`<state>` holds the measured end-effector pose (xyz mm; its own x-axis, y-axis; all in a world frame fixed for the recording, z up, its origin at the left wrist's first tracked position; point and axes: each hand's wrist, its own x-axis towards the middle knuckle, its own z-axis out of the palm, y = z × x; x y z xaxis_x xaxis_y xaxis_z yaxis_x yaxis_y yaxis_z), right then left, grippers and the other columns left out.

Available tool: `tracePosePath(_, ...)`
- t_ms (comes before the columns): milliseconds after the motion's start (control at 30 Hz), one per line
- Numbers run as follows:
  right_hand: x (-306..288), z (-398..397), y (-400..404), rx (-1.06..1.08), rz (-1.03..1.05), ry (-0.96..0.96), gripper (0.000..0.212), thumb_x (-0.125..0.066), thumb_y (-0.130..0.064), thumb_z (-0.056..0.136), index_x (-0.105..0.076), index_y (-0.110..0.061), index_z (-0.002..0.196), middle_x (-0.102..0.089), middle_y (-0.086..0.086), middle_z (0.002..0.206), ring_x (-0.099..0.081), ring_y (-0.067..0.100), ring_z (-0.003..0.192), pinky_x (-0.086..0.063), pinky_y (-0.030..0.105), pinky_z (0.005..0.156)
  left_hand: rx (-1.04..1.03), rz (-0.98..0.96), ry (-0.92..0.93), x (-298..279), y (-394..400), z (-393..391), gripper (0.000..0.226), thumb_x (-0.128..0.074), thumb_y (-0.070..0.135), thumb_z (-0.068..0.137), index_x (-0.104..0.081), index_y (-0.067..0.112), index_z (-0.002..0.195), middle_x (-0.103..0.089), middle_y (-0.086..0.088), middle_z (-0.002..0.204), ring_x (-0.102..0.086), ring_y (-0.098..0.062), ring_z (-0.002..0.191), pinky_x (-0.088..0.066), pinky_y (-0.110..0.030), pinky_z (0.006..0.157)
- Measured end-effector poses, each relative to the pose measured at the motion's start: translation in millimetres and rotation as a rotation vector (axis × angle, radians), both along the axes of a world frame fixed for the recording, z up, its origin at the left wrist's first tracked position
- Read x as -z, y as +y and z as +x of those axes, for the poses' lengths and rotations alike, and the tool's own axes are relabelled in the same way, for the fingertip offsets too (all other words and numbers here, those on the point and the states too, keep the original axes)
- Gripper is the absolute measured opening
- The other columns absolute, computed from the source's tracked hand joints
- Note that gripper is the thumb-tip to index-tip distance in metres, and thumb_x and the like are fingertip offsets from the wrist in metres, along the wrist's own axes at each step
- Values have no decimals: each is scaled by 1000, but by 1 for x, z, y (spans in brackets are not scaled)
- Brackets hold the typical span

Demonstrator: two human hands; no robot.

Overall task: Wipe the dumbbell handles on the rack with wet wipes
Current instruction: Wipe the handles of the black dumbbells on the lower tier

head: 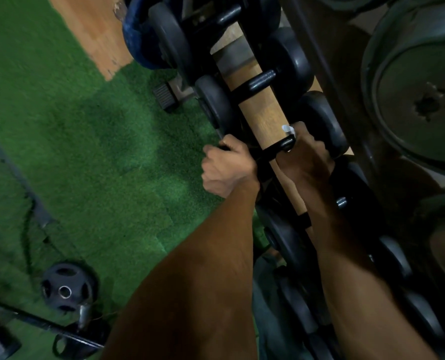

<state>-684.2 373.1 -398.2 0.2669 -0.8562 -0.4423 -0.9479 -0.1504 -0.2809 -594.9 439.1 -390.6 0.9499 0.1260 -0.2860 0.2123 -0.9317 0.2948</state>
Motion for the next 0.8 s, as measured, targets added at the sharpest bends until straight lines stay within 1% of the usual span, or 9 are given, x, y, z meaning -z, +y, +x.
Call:
tracePosePath(133,-1,-4,7,-128,236,-101,46,-57,-26,93,-50,-41,136,-68,4,126,-64,33,113,-50,39,88,6,6,-3,0,0,0,42,-46,42,97,-66,6,103,-72,-17,99,-68,-41,92,-29,-38,69)
tracePosePath(267,-3,-13,24,-326,462,-186,53,-49,-42,104,-32,-56,151,-60,3,143,-62,36,118,-49,37,85,3,2,-4,0,0,0,41,-46,42,97,-66,5,102,-71,-17,98,-67,-41,90,-30,-38,68)
tracePosePath(333,-5,-19,26,-347,492,-191,56,-47,-40,106,-25,-59,153,-58,5,147,-62,35,119,-48,36,85,10,2,3,0,0,-1,41,-46,42,97,-65,5,102,-71,-17,99,-67,-40,91,-30,-38,69)
tracePosePath(433,-6,-29,30,-334,309,-160,71,-51,-32,103,-14,-65,153,-66,4,132,-66,34,111,-49,38,79,17,2,14,-2,1,-1,41,-46,42,98,-65,5,102,-72,-18,100,-67,-40,93,-30,-37,70)
tracePosePath(500,-1,-34,31,-196,142,-110,87,-56,-22,99,-2,-62,155,-70,6,115,-68,33,99,-47,38,73,17,6,10,-3,0,0,42,-46,42,98,-65,5,103,-72,-18,101,-68,-41,94,-31,-38,70)
tracePosePath(567,2,-38,31,-40,47,-95,98,-61,-19,96,6,-61,155,-71,10,105,-69,34,88,-52,41,72,12,8,10,-3,0,0,42,-46,42,98,-66,6,103,-72,-18,102,-68,-41,95,-30,-37,70)
tracePosePath(667,5,-43,36,-4,194,-251,101,-55,-8,95,8,-59,156,-61,3,78,-61,20,62,-53,41,56,9,4,-3,-2,0,-1,41,-47,42,97,-66,5,102,-72,-18,101,-67,-41,94,-28,-37,70)
tracePosePath(733,4,-44,41,-132,351,-310,96,-51,-7,99,4,-63,154,-56,-4,83,-59,18,60,-47,37,51,11,3,-3,-2,0,-1,42,-46,42,98,-66,5,103,-72,-18,101,-67,-41,94,-28,-37,70)
tracePosePath(800,6,-48,44,-237,431,-291,90,-47,-9,102,1,-68,152,-57,-6,96,-60,22,69,-49,39,56,16,7,11,-4,0,-2,43,-45,42,98,-66,5,104,-72,-18,102,-67,-41,95,-28,-38,70)
